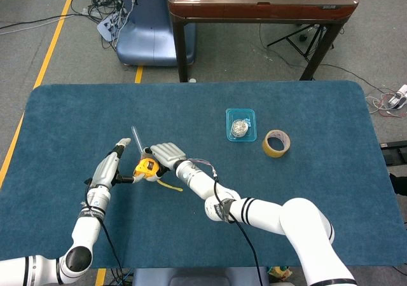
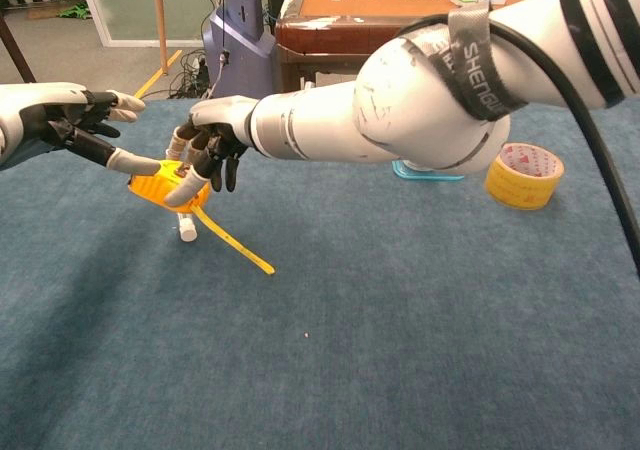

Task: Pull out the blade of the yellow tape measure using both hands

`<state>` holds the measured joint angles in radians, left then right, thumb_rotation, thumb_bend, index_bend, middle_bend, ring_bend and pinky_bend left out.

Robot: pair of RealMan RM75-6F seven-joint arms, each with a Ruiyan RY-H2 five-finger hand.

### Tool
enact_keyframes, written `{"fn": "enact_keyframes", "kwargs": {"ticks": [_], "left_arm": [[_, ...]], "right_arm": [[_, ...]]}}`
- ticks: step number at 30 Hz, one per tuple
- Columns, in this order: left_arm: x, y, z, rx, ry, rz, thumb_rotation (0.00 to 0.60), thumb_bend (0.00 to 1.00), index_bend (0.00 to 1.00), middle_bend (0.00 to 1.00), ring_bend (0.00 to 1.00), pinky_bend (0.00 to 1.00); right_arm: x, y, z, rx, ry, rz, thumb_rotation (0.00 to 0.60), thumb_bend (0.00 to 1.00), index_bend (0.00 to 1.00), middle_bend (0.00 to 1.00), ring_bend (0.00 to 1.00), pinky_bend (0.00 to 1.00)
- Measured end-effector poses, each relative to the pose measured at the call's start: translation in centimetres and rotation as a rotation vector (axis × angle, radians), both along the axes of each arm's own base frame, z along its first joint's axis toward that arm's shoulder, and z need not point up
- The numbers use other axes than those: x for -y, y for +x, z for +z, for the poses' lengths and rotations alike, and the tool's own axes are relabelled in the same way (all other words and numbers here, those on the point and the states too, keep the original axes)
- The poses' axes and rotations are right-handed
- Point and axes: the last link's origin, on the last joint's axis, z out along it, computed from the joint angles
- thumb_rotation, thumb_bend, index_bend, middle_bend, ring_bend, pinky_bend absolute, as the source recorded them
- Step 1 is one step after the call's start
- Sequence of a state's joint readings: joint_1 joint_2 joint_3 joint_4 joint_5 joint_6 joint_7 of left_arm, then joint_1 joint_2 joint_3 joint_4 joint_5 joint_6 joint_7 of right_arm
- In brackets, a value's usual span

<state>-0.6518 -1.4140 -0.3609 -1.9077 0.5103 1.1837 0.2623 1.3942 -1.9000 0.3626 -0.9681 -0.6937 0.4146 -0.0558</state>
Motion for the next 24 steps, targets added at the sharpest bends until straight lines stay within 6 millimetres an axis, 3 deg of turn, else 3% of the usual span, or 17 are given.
{"fn": "enact_keyframes", "kwargs": {"ticks": [24], "left_arm": [[-0.6, -1.1, 0.0, -0.050, 0.019, 0.018, 0.600, 0.15, 0.00, 0.00, 0.00, 0.00]], "right_arm": [[0.3, -0.4, 1.0, 0.010, 0.015, 0.006, 0.600, 0.62, 0.64, 0.64, 0.54, 0.46]]}}
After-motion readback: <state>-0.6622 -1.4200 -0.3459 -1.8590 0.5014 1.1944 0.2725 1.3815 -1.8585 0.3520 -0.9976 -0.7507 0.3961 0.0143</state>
